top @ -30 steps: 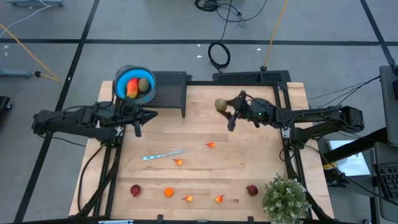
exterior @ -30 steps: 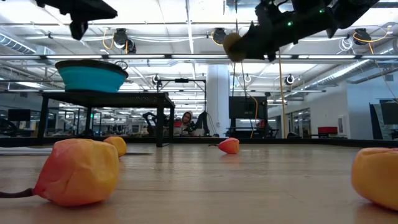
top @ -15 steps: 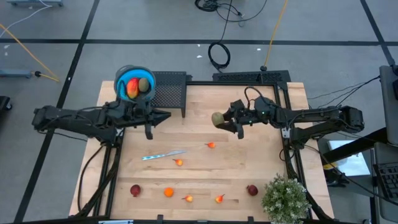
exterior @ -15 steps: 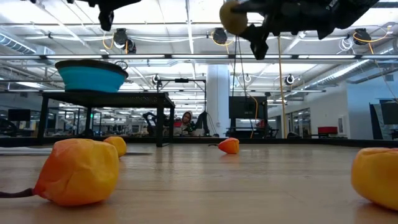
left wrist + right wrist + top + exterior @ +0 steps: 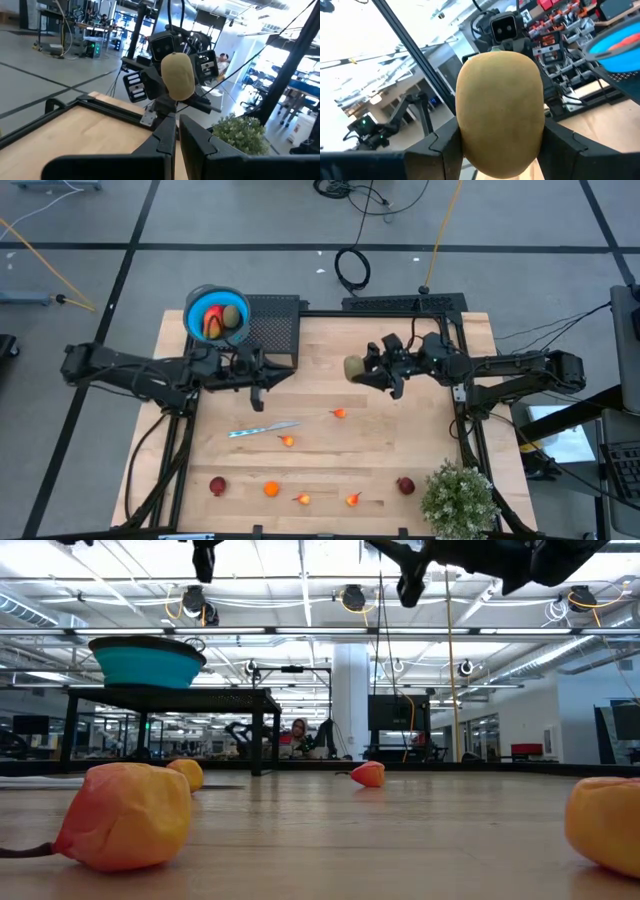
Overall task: Pick & Place Fruit
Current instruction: Put the kiwi into the blue strainer bowl on the shelf
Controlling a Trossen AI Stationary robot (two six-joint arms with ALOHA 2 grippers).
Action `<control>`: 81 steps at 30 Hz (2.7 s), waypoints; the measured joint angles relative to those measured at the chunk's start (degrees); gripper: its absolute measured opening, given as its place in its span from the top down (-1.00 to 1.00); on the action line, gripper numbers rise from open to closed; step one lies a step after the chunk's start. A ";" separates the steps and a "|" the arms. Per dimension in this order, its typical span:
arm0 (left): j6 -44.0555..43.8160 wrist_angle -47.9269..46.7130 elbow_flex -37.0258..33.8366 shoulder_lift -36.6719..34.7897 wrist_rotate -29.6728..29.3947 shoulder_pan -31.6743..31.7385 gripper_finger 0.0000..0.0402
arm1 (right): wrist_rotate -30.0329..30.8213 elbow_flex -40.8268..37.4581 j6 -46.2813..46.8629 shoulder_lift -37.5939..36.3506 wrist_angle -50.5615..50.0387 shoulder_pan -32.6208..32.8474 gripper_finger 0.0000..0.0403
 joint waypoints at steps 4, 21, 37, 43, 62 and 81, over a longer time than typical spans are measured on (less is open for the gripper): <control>1.66 -2.95 5.05 3.70 0.02 0.00 0.90 | 0.05 0.00 0.74 0.01 0.90 0.00 0.07; 2.25 -21.07 28.65 18.68 0.52 0.00 0.90 | -0.02 0.00 -3.98 0.01 2.08 0.00 0.07; -0.52 -21.15 31.35 21.75 -1.53 0.32 0.63 | -1.50 0.00 -6.99 0.01 1.47 0.00 0.06; -3.66 -19.83 31.37 22.69 -1.58 1.17 0.11 | -1.41 0.00 -8.12 0.01 1.69 0.02 0.07; -6.05 -10.43 31.44 28.38 4.74 3.08 -0.80 | -0.89 0.00 -10.95 0.01 0.81 0.15 0.07; -4.61 -9.64 31.40 28.38 3.48 4.34 -0.81 | 6.51 0.00 -14.99 0.03 -0.48 0.71 0.07</control>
